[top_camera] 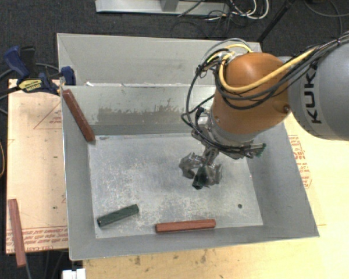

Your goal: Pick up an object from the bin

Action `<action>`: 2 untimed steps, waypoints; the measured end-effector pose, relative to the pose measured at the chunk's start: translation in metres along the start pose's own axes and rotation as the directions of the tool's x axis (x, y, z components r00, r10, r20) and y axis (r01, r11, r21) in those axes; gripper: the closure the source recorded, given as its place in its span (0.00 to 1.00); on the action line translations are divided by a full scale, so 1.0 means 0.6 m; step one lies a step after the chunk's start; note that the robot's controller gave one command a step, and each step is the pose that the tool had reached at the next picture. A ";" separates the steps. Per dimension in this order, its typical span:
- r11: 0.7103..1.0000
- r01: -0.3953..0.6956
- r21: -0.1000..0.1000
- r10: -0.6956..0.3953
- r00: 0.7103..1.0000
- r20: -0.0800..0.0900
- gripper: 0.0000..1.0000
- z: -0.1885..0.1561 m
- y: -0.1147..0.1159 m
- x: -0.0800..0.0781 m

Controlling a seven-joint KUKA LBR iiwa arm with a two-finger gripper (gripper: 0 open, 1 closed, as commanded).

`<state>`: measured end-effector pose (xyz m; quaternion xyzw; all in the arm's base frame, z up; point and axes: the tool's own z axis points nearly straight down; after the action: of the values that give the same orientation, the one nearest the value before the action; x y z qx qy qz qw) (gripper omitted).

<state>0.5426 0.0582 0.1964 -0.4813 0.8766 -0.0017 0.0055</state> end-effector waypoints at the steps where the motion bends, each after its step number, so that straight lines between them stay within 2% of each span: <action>1: 0.983 0.183 -0.001 -0.183 0.983 -0.001 1.00 -0.176 -0.029 0.024; 2: 0.983 0.184 -0.008 -0.184 0.983 -0.003 0.00 -0.170 -0.026 0.023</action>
Offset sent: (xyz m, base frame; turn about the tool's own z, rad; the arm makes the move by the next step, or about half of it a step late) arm 0.0037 -0.0213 0.1021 -0.1886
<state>0.5471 0.0377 0.2985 -0.5602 0.8283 0.0005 0.0018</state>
